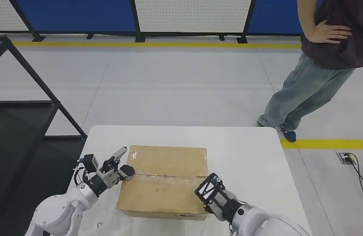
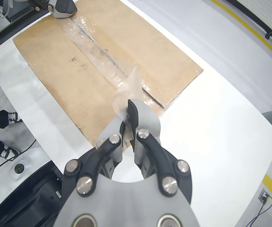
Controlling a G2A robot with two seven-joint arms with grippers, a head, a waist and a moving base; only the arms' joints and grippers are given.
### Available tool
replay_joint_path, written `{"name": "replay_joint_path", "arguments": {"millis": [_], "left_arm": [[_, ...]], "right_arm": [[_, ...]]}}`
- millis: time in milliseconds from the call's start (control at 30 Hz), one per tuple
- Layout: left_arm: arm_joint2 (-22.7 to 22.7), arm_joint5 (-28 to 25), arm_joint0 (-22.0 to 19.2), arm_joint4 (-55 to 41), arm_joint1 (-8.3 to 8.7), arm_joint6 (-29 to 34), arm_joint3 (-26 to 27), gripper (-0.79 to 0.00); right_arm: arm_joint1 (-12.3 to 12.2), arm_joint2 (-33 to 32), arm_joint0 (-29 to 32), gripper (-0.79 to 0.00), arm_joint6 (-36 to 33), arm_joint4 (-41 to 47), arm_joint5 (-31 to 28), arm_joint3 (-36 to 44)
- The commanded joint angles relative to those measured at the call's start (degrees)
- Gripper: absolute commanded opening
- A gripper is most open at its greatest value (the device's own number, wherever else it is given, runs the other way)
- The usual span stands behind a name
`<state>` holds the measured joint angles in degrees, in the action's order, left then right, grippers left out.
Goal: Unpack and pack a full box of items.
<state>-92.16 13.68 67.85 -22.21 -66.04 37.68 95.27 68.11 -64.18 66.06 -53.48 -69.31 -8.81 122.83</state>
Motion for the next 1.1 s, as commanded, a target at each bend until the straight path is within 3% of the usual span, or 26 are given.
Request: {"name": "replay_joint_path", "arguments": {"millis": [0, 433, 1067], "left_arm": [[0.0, 0.0, 0.0, 0.0, 0.0, 0.0, 0.0, 0.0], [0.4, -0.48, 0.61, -0.39, -0.02, -0.52, 0.8, 0.0], [4.12, 0.09, -1.19, -1.51, 0.06, -1.48, 0.94, 0.0]], "right_arm": [[0.09, -0.48, -1.15, -0.785, -0.94, 1.28, 0.19, -0.46], [0.05, -3.69, -2.86, -0.785, -2.33, 4.98, -0.1, -0.07], [-0.27, -4.38, -0.98, -0.785, 2.44, 3.79, -3.34, 1.13]]}}
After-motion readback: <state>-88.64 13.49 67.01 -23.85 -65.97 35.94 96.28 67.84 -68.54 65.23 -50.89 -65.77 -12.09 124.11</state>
